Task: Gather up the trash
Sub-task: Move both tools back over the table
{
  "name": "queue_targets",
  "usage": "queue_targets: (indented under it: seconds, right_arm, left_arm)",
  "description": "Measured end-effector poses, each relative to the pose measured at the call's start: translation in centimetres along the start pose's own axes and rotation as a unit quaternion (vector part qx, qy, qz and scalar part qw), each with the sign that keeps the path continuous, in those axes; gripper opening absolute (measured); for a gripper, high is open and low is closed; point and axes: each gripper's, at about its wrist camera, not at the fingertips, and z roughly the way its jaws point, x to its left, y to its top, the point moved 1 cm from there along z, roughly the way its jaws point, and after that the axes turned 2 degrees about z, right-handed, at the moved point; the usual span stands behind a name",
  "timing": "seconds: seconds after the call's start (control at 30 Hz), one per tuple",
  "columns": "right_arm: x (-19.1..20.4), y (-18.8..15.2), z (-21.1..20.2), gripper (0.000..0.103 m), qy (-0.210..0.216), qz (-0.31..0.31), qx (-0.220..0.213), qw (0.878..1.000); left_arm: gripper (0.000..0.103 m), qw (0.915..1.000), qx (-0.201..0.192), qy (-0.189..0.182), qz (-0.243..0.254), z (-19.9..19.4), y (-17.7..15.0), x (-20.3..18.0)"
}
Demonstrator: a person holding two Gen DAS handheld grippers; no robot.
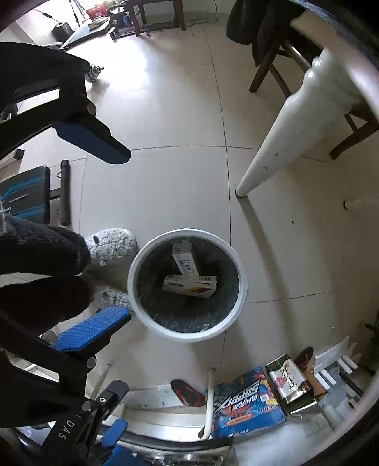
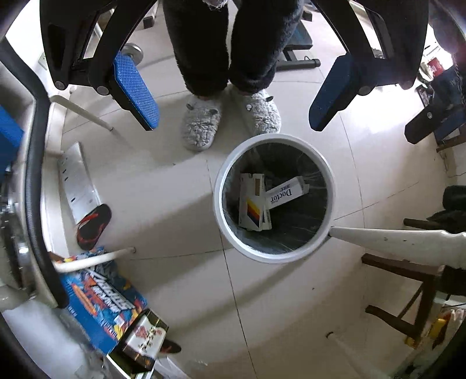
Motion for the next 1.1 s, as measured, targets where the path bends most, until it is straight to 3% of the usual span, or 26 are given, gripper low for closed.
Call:
queue_targets:
  seconds: [0.47,0.7,0.87,1.1]
  right_arm:
    - [2.2,-3.5,-17.6,0.103,0.002,-0.028,-0.027,0.999]
    - [4.0,-3.8,-27.7,0.103,0.028,-0.027,-0.06,0.997]
    - [4.5,-1.7,-33.6,0.103,0.063,-0.004,-0.096,0.993]
    - [1.2,6.6,-40.3,0.103,0.088,0.051,-0.146,0.984]
  left_arm:
    - [0.1,0.9993,-0.036,-0.007,0.004,-14.7,-3.5,1.2]
    - [0.1,0.9966,-0.082,-0.004,0.0,-22.9,-3.6,2.5]
    - [0.1,0.9915,-0.13,0.003,-0.011,-28.2,-1.1,2.7]
    - [0.1,0.9811,-0.191,0.0,-0.029,-33.4,6.4,0.7]
